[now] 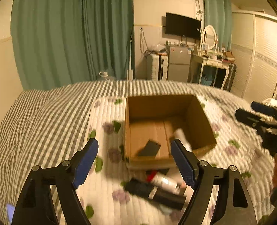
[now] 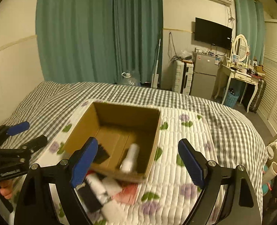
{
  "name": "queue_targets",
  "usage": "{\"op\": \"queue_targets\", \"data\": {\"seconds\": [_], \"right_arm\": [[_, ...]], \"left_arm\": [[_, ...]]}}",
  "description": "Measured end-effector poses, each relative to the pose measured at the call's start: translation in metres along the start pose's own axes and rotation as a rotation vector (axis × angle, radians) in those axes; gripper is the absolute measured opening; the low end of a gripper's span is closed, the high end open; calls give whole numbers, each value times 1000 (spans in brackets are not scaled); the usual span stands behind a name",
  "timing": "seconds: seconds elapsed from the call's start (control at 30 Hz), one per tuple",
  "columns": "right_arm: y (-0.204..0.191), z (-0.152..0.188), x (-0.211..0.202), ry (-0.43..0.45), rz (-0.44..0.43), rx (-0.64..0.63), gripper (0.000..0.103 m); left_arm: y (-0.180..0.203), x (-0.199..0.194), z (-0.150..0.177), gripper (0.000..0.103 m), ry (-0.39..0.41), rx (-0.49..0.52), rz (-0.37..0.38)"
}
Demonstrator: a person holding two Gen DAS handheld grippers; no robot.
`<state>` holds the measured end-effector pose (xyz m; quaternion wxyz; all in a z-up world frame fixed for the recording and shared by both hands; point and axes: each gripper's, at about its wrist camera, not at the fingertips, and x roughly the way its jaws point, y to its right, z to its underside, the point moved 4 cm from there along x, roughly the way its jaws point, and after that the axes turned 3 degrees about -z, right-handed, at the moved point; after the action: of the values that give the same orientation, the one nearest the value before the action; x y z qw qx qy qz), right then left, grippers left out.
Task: Organize rigid objects
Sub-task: 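Grasp the black cylinder with the right gripper while the left gripper grasps the light-blue earbud case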
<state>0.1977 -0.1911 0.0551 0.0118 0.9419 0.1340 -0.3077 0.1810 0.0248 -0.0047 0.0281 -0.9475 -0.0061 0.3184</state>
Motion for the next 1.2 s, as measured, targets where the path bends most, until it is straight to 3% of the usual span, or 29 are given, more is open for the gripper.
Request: {"op": "queue_targets", "data": {"seconds": [0.2, 0.37, 0.6, 0.83, 1.0, 1.2], "right_arm": [[-19, 47, 8, -40, -15, -46, 88], [-32, 91, 51, -142, -92, -44, 88], [-71, 138, 93, -292, -183, -175, 87], [-98, 151, 111, -352, -269, -237, 64], [-117, 159, 122, -394, -289, -307, 48], [-129, 161, 133, -391, -289, -329, 45]], "left_arm": [[-8, 18, 49, 82, -63, -32, -7], [-11, 46, 86, 82, -129, -53, -3], [-21, 64, 119, 82, -191, -34, -20], [-42, 66, 128, 82, -215, -82, -103], [-53, 68, 129, 82, -230, -128, -105], [-55, 68, 128, 82, -228, -136, -102]]}}
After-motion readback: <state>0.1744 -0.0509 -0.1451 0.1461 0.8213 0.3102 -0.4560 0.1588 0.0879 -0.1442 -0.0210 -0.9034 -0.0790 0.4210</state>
